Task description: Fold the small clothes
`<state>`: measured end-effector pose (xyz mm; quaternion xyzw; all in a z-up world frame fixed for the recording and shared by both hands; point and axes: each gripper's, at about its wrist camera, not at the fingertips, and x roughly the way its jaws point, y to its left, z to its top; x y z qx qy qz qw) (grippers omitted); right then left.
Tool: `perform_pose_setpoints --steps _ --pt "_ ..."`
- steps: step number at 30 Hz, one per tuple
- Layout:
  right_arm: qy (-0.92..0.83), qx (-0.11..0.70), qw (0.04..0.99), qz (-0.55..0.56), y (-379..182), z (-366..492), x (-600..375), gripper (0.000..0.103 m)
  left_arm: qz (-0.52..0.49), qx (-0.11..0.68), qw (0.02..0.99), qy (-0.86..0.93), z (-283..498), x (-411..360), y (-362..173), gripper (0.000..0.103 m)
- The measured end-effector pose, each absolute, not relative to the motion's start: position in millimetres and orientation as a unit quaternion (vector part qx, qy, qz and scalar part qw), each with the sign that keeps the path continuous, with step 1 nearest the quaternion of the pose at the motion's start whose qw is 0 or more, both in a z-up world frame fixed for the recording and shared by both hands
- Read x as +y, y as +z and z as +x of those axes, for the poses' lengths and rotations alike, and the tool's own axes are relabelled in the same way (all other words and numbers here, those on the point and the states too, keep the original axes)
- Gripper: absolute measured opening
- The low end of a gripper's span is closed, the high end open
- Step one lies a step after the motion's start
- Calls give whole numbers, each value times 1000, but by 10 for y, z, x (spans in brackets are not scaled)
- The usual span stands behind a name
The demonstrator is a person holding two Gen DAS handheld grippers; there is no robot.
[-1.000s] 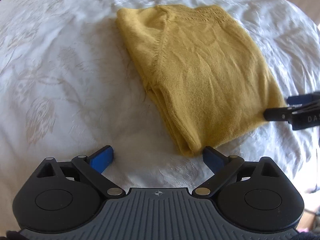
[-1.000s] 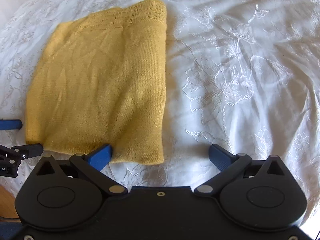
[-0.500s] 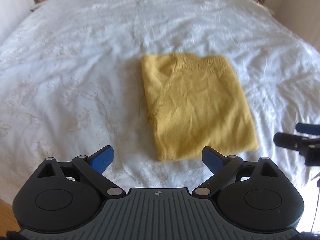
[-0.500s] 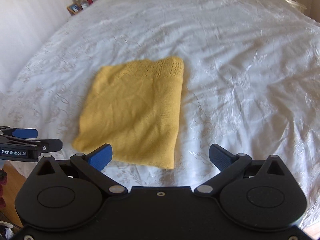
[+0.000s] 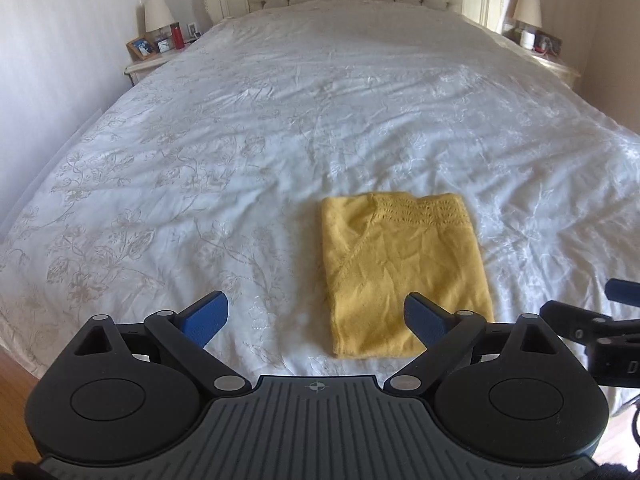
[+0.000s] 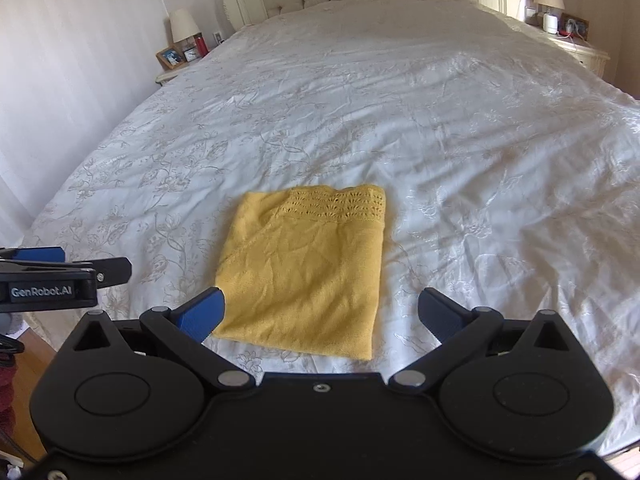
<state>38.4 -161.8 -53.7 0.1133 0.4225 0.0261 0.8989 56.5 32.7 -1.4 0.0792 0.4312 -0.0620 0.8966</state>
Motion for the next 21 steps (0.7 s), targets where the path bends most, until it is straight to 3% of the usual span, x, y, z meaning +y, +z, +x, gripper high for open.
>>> perform_pose_setpoints --steps 12,21 --pt "-23 408 910 65 -362 222 -1518 102 73 436 895 -54 391 347 34 96" --pt "0 423 901 96 -393 240 -1481 102 71 472 878 -40 371 406 -79 95"
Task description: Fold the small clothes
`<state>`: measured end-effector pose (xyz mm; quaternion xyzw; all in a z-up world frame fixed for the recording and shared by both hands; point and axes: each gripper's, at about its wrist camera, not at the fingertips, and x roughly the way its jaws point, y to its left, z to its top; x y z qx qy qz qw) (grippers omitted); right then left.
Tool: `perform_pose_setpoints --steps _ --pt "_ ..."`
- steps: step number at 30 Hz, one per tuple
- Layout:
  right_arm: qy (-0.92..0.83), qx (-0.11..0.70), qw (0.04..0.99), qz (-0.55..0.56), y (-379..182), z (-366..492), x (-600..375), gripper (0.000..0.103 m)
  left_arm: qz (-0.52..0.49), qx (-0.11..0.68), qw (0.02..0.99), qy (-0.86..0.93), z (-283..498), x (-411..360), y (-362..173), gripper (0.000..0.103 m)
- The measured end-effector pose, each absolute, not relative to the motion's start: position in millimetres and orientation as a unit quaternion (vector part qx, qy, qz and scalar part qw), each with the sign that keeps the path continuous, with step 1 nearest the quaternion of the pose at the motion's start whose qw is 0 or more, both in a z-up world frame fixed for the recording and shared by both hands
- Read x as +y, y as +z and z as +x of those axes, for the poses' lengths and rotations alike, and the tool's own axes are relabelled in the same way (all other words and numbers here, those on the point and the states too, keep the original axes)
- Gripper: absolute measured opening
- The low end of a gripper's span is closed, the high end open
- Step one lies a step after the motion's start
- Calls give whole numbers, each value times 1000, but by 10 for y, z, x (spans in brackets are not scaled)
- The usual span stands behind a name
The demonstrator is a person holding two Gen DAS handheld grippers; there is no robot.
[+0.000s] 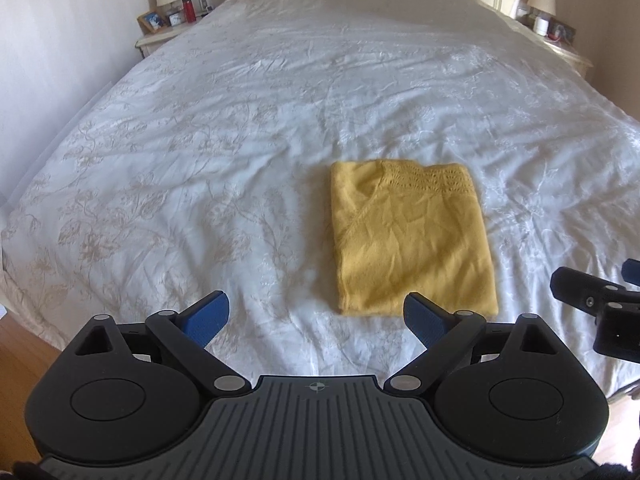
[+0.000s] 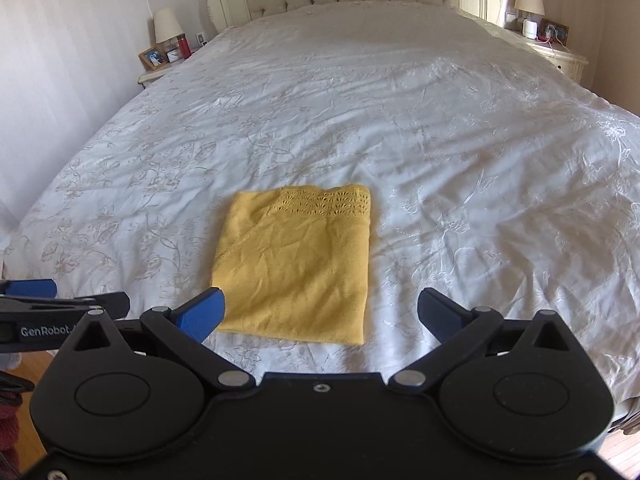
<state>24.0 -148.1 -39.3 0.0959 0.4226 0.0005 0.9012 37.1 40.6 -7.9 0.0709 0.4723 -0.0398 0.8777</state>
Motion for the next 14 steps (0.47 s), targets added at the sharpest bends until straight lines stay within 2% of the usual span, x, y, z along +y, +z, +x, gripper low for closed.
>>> perform_pose_setpoints --steps 14 --pt "8 445 890 99 -492 348 -1421 102 64 501 862 -35 460 481 -208 95"
